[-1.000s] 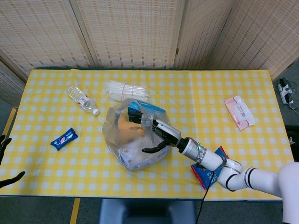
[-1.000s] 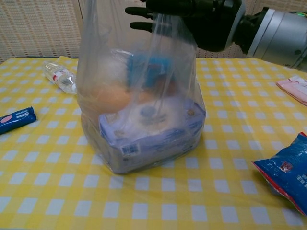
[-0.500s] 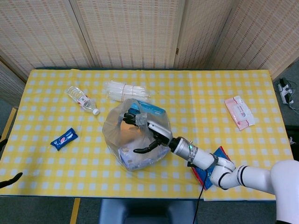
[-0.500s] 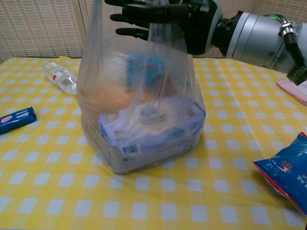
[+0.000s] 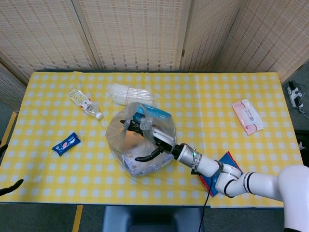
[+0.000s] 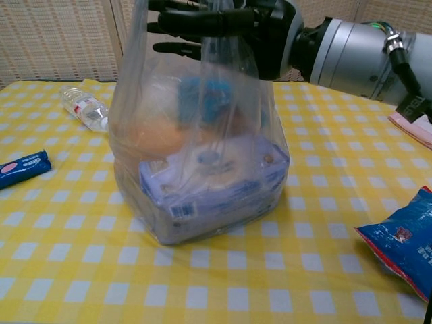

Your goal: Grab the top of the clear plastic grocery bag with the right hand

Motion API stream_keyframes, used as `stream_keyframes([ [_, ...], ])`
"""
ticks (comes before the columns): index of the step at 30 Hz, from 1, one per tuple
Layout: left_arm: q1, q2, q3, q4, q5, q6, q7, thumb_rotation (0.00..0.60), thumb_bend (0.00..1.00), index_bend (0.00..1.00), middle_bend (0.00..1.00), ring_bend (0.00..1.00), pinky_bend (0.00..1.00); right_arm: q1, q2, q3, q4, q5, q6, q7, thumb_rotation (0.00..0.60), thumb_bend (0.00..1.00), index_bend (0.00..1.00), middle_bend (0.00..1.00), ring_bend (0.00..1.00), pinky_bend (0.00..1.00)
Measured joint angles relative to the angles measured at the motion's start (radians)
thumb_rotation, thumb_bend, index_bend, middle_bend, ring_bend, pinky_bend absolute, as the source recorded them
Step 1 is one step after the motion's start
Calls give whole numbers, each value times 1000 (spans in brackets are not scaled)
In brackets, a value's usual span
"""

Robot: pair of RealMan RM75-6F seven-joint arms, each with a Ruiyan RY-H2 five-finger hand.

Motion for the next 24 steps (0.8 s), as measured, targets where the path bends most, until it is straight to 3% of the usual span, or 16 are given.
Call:
stream_keyframes([
  [24,18,13,4,16,12,25,-51,600,170,0,0,0,0,126,-134,111,122,87,-118,-54,600,234,0,0,10,0],
])
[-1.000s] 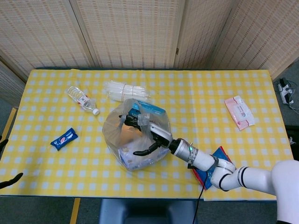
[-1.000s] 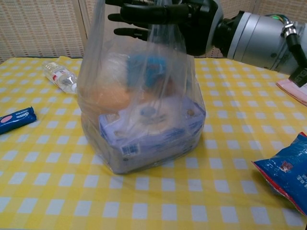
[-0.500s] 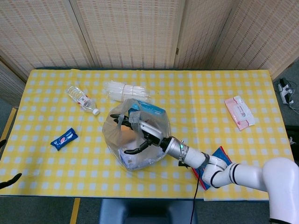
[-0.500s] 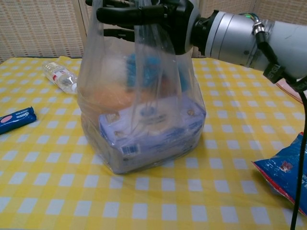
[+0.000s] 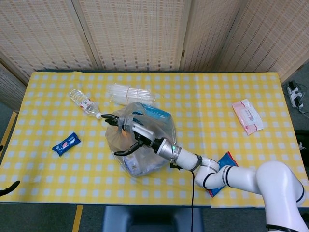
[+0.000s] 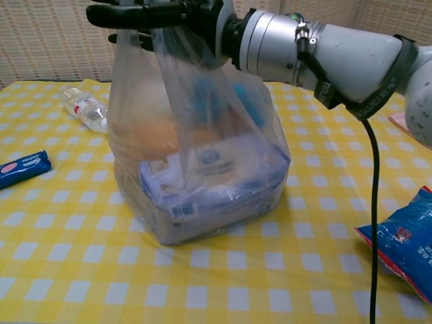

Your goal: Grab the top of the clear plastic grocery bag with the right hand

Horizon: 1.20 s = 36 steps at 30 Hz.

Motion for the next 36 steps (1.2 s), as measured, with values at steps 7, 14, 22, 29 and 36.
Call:
stream_keyframes([
  [7,0,1,1,1,3,-3,-2,600,170,0,0,0,0,21,-65,31,101,13,17,126,600,235,95,119,121,126],
  [14,-2,1,-1,2,-3,-9,-3,600,170,0,0,0,0,12,-112,95,127,97,37,246,600,237,432,437,408,527],
  [22,-4,0,0,-3,-1,-12,7,600,170,0,0,0,0,4,-84,138,87,134,-12,314,600,351,713,732,643,674],
  [29,-5,-1,0,-4,-1,-16,10,600,170,0,0,0,0,-16,-68,182,34,218,-59,358,600,449,733,781,689,828],
  [36,-4,-1,5,-7,13,-11,14,600,170,0,0,0,0,-46,-10,245,-89,297,-132,365,600,461,697,782,690,840],
])
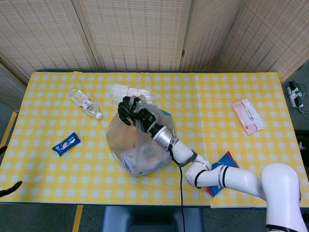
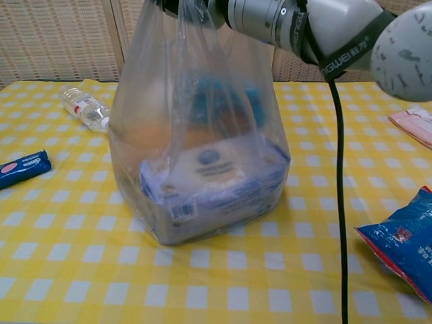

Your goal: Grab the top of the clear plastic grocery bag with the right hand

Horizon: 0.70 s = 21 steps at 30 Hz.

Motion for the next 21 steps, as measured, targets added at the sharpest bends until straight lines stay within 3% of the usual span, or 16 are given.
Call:
stream_keyframes([
  [6,-3,-1,3,-4,0,-11,9,600,170,0,0,0,0,-24,95,77,-140,2,-15,-10,600,461,691,782,689,840],
  [14,-12,-1,7,-17,-1,-30,28,600,170,0,0,0,0,-32,222,237,-340,38,-9,-105,600,460,690,782,687,840],
  [21,-9,-1,7,-19,-3,-25,31,600,170,0,0,0,0,-35,276,288,-425,167,-13,-258,600,461,690,782,687,841],
])
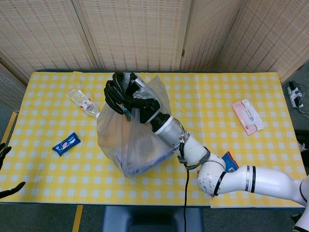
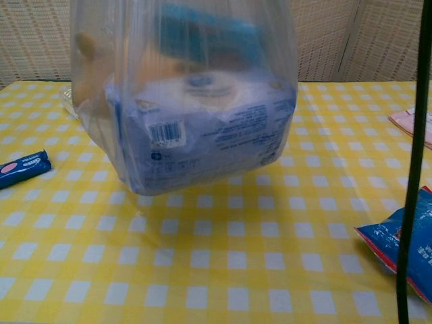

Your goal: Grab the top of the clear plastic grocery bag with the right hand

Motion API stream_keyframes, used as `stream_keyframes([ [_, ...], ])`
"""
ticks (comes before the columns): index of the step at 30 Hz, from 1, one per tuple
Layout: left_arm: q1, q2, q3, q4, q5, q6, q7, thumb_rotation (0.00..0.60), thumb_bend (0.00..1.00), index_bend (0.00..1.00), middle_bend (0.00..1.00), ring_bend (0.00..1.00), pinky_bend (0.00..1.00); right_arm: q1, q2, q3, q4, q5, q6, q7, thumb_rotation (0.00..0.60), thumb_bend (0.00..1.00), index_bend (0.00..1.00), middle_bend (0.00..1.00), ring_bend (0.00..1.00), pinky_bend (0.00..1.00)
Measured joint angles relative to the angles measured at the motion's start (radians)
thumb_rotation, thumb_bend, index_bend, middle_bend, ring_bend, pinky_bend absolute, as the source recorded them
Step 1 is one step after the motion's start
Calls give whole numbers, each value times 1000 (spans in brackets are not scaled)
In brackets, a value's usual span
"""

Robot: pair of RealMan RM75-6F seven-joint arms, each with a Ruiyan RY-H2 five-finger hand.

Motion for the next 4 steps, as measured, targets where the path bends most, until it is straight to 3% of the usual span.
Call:
stream_keyframes([
  [4,0,1,1,-2,0,0,-1,600,170,0,0,0,0,-6,2,14,-9,33,-12,-37,600,461,690,782,686,841],
])
